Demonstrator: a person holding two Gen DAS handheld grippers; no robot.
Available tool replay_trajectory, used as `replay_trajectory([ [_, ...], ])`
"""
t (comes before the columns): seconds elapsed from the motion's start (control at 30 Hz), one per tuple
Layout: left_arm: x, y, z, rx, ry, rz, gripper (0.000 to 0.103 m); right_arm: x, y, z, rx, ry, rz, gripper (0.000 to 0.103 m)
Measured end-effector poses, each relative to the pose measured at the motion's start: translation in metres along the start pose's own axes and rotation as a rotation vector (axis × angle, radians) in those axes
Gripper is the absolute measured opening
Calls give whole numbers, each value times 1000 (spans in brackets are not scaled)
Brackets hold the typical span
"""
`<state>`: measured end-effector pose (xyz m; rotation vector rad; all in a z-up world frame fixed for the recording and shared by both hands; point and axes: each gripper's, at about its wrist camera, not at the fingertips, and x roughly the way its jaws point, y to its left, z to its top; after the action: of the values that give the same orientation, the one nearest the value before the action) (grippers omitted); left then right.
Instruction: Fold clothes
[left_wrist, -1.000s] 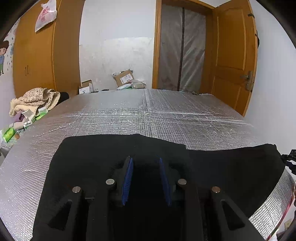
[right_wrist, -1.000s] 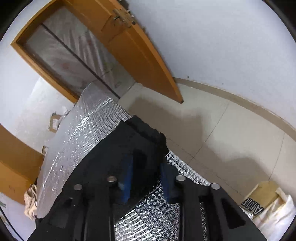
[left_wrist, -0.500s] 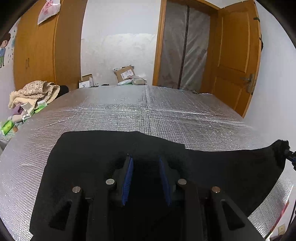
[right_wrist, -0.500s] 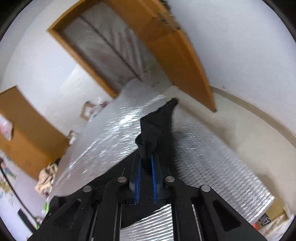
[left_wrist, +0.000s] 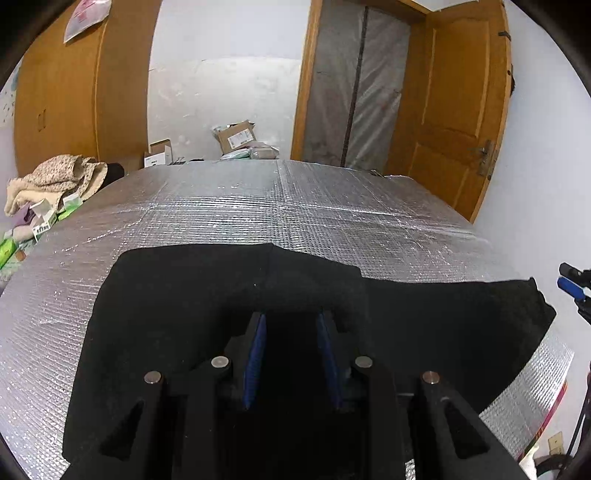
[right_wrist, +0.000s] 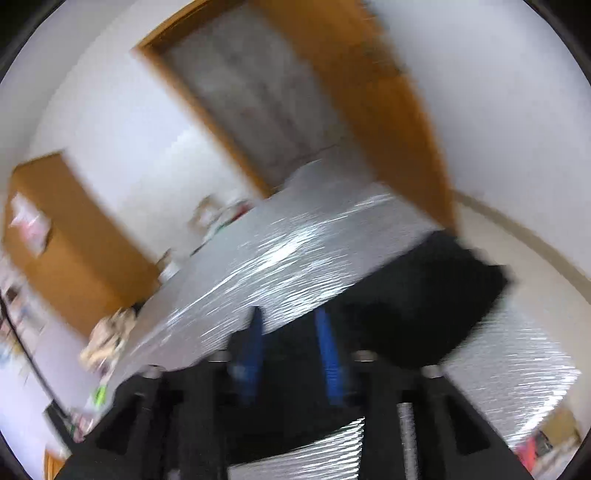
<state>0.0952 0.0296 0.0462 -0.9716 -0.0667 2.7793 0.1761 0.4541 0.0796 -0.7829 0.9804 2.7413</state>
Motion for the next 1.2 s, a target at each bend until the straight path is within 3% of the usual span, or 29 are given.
replay_trajectory([
  [0.17, 4, -17, 6, 41, -16, -16, 29, -11, -60, 2, 98, -53, -204, 43],
  [0.33, 13, -39, 12, 83, -16, -30, 29, 6, -91, -2, 176, 30, -246, 44],
  [0.67, 25, -53, 17, 100, 1, -41, 29, 47, -106, 14, 252, 100, -272, 46],
  [0.73, 25, -52, 17, 100, 4, -41, 29, 53, -105, 15, 246, 118, -286, 43],
  [0.77, 25, -52, 17, 101, 4, -40, 29, 55, -104, 16, 240, 123, -289, 39],
  [0.83, 25, -52, 16, 99, 5, -37, 29, 57, -101, 18, 227, 122, -281, 17],
  [0.9, 26, -51, 16, 94, 6, -35, 29, 55, -100, 19, 218, 121, -261, 10],
  [1.2, 25, -51, 17, 82, 9, -16, 29, 34, -64, 18, 123, 64, -115, 7],
])
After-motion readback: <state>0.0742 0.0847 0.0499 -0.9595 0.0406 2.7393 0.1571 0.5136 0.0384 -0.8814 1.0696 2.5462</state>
